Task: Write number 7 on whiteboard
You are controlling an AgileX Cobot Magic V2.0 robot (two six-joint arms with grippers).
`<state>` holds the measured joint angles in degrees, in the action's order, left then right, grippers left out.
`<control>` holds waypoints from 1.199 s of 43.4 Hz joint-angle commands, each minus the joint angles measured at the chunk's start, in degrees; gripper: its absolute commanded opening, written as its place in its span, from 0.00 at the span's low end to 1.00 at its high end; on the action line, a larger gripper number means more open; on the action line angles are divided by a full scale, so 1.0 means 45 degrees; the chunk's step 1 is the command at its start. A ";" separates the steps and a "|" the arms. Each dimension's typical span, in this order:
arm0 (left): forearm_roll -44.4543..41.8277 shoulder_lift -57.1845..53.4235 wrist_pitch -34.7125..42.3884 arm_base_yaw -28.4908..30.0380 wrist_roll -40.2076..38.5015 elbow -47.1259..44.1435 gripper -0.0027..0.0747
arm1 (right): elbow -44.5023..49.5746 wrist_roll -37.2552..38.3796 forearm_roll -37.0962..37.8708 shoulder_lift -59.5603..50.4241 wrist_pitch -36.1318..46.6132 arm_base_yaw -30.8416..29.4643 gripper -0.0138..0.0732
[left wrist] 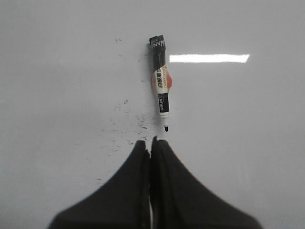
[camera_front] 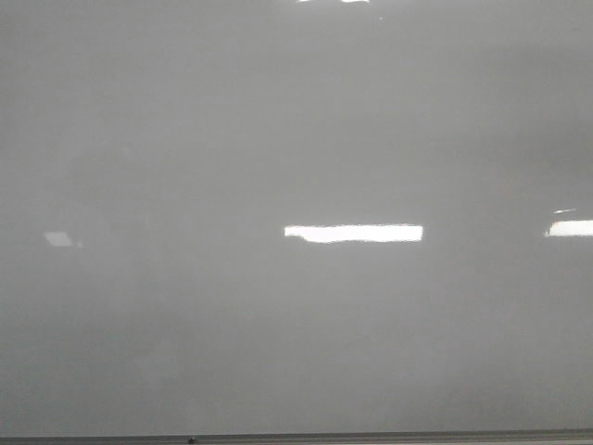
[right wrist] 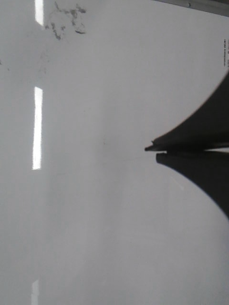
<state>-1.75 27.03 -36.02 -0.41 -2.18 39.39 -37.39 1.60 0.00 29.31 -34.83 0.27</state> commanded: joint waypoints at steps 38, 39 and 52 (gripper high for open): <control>0.0071 0.5315 0.0302 -0.0585 -0.0081 0.2524 0.71 | -0.0728 -0.0741 0.0000 0.0489 -0.0205 0.2068 0.78; 0.0071 0.5579 0.0338 -0.0585 -0.0125 0.2619 0.71 | -0.0728 -0.0741 0.0000 0.0489 -0.0205 0.2068 0.78; 0.0643 0.8735 0.1670 -0.0585 -0.0150 0.3551 0.71 | -0.0728 -0.0741 0.0000 0.0489 -0.0217 0.2068 0.78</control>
<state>0.00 63.99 -35.14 -3.06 -2.22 52.69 -38.62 -1.29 0.00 30.92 -39.40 9.36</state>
